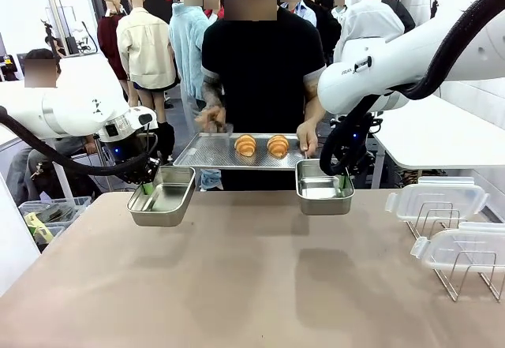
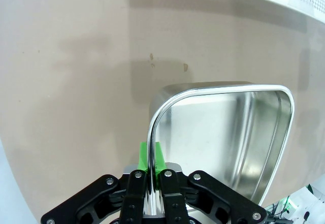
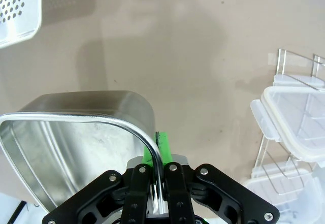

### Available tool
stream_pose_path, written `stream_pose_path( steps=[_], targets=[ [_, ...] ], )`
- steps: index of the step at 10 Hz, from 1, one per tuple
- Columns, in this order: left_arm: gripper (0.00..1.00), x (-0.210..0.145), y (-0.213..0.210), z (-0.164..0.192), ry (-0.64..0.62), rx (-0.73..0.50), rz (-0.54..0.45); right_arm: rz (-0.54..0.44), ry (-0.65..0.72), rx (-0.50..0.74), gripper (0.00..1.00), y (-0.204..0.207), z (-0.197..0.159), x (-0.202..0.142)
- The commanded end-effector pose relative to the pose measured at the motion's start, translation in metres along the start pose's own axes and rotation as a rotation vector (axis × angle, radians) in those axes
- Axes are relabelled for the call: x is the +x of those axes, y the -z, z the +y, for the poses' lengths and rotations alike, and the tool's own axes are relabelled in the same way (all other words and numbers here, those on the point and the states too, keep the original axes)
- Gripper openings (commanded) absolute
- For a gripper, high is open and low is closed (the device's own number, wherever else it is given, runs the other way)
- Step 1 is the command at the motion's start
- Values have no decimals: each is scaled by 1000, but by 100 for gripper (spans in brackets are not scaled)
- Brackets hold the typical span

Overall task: Place the bread in airtight containers.
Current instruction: Once an object is inside an Airtight Container , place the container in the center of the table.

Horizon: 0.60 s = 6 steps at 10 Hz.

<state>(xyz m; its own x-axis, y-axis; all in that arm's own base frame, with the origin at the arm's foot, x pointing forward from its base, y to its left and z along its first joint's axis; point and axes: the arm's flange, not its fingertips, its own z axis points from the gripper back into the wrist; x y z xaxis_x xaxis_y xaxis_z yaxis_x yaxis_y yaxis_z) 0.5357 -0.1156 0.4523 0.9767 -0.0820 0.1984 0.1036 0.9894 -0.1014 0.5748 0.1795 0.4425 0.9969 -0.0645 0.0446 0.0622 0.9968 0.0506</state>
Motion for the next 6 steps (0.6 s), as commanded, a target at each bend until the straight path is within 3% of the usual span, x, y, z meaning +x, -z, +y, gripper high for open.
stream_pose_path(
  steps=[1,6],
  targets=[
    [0,1,-4,1,13,2,-5,-1,-3,5,0,-2,-2,-5],
    [0,1,-4,1,13,2,-5,-1,-3,5,0,-2,-2,-5]
  ],
)
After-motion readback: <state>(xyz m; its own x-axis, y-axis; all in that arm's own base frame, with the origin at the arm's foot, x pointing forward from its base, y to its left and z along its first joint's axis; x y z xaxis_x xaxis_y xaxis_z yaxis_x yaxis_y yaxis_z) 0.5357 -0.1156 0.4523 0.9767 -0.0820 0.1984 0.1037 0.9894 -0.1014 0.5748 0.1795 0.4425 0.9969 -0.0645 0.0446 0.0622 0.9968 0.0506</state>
